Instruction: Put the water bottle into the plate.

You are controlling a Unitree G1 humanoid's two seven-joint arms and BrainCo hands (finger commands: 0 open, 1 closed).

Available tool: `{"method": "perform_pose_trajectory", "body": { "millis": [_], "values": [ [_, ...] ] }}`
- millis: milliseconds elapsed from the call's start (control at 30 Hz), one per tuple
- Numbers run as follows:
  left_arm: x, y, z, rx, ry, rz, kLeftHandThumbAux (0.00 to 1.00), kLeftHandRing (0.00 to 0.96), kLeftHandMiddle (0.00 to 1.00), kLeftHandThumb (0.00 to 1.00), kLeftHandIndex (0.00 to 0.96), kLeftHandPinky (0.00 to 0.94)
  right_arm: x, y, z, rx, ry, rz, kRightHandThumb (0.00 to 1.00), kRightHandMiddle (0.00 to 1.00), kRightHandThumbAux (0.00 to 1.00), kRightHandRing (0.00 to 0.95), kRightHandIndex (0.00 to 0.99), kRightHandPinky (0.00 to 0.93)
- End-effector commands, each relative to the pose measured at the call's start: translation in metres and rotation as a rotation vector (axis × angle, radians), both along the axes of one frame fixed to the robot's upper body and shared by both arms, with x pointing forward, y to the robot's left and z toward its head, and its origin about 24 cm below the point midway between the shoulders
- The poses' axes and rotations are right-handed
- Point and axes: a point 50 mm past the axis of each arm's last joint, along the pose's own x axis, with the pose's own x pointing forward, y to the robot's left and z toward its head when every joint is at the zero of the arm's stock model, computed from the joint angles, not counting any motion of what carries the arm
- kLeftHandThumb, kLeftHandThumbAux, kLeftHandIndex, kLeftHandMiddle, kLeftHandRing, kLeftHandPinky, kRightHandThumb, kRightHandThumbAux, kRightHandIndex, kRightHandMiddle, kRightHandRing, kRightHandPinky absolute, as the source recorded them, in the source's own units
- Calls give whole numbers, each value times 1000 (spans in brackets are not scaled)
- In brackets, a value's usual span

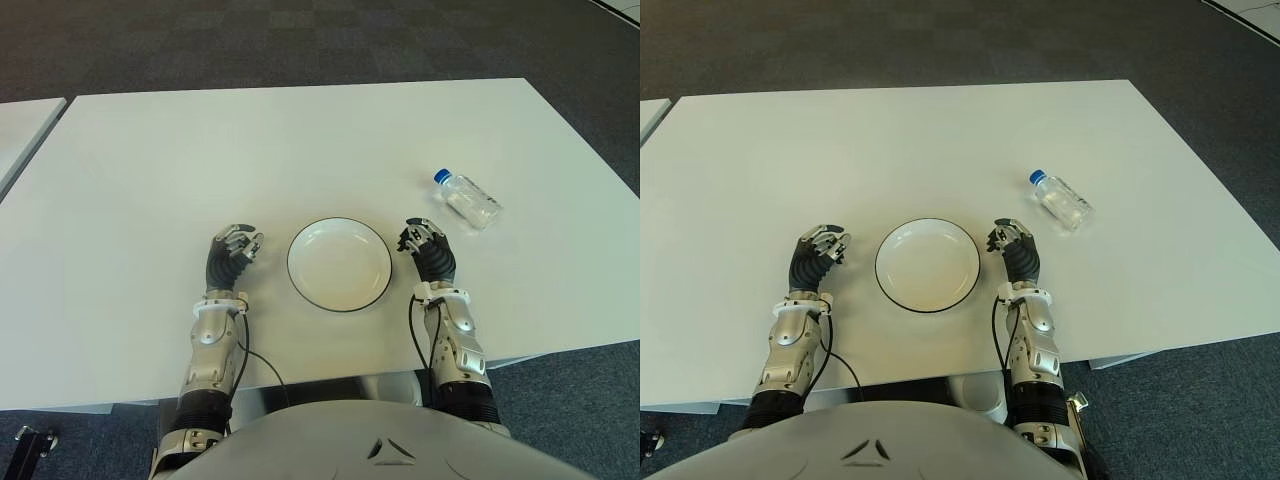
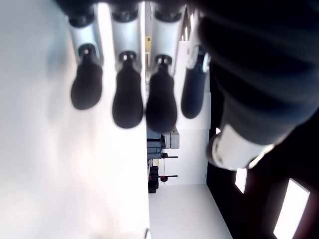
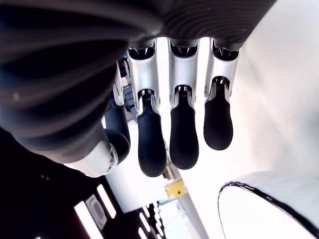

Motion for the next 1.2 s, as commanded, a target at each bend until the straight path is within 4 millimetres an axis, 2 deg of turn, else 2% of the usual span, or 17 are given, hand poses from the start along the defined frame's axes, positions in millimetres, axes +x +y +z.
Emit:
{"method": "perform_pose_trajectory", "body": {
  "millis": [33, 133, 367, 633, 767, 900, 1000, 1100, 1200],
  "values": [
    [-5, -3, -7, -10, 43, -4, 719, 707, 715, 702, 434, 697, -6, 4, -10, -50, 33, -21, 706, 636, 726, 627, 435, 618],
    [-5, -3, -7, -9, 45, -2, 719, 708, 716, 702, 434, 700, -7, 4, -10, -123, 13, -33, 706, 633, 727, 621, 435, 606],
    [-5, -4, -7, -2, 48, 6, 719, 705, 714, 703, 434, 690, -9, 11, -2, -426, -91, -101, 706, 619, 728, 604, 434, 602],
    [-5, -4, -7, 0, 49, 7, 720, 710, 720, 702, 434, 693, -9, 15, 4, -643, -193, -173, 705, 619, 728, 614, 432, 596],
    [-6, -4, -9, -30, 74, 41, 719, 700, 711, 703, 434, 674, -4, 13, 12, -793, -272, -209, 704, 644, 729, 648, 431, 652],
    [-6, -4, -10, -28, 71, 56, 718, 694, 704, 705, 434, 670, 6, 8, 26, -928, -363, -240, 702, 662, 730, 667, 430, 654],
    [-6, -4, -10, -28, 69, 57, 717, 694, 703, 705, 435, 674, 12, 6, 35, -978, -406, -252, 699, 650, 731, 644, 427, 608],
    [-6, -5, -10, -30, 67, 59, 717, 693, 703, 706, 435, 673, 16, 4, 40, -1021, -430, -255, 693, 547, 733, 535, 417, 488],
    [-6, -5, -10, -31, 62, 55, 717, 694, 705, 706, 435, 674, 26, 1, 54, -1073, -471, -255, 685, 428, 735, 423, 406, 385]
  ]
}}
